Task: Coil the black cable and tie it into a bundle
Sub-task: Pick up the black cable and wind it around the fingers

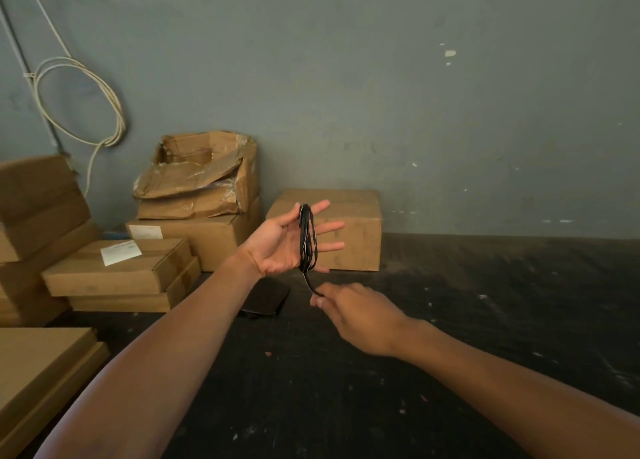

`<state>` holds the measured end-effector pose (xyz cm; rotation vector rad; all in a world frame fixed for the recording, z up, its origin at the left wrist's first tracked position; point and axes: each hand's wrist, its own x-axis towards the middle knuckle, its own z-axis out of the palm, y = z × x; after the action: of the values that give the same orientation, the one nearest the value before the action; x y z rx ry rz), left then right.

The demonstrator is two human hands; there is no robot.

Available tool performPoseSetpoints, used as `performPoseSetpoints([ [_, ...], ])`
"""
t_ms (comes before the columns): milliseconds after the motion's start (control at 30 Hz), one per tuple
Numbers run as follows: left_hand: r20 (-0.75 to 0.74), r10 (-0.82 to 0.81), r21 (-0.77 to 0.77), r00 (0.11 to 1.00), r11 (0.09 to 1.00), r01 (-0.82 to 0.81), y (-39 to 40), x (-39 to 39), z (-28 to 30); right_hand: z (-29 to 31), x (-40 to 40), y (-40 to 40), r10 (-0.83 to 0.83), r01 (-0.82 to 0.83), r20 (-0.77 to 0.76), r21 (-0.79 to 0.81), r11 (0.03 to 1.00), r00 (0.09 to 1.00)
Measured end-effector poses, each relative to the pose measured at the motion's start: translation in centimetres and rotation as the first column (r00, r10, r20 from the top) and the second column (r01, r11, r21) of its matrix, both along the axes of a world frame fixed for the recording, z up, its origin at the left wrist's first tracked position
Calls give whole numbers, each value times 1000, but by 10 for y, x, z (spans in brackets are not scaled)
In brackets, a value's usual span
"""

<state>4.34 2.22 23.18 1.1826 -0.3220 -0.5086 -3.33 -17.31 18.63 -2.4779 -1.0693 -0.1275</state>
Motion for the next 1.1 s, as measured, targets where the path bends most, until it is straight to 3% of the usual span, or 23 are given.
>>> performPoseSetpoints([
  [167,-51,-8,27,999,1000,9,3,3,-14,34,12,-8,-21,25,124,-30,999,992],
  [333,-50,-84,155,995,984,91,-1,0,-21,70,26,-21,-59,69,203,-43,997,977],
  [567,-77,-288,312,955,902,297,-13,-11,-16,111,52,-36,-192,242,401,-79,967,896],
  [667,-103,-418,357,903,832,425,-19,-18,-13,120,63,-46,-199,197,315,39,980,928],
  [833,-99,-601,288,793,745,601,-27,-30,-7,100,74,-57,-122,128,-39,271,954,992],
  [1000,-105,-607,256,788,749,611,-30,-30,-4,76,80,-56,-107,135,-101,323,937,989],
  [1100,-116,-590,166,799,781,602,-26,-22,-2,69,81,-55,-43,154,-269,409,899,962],
])
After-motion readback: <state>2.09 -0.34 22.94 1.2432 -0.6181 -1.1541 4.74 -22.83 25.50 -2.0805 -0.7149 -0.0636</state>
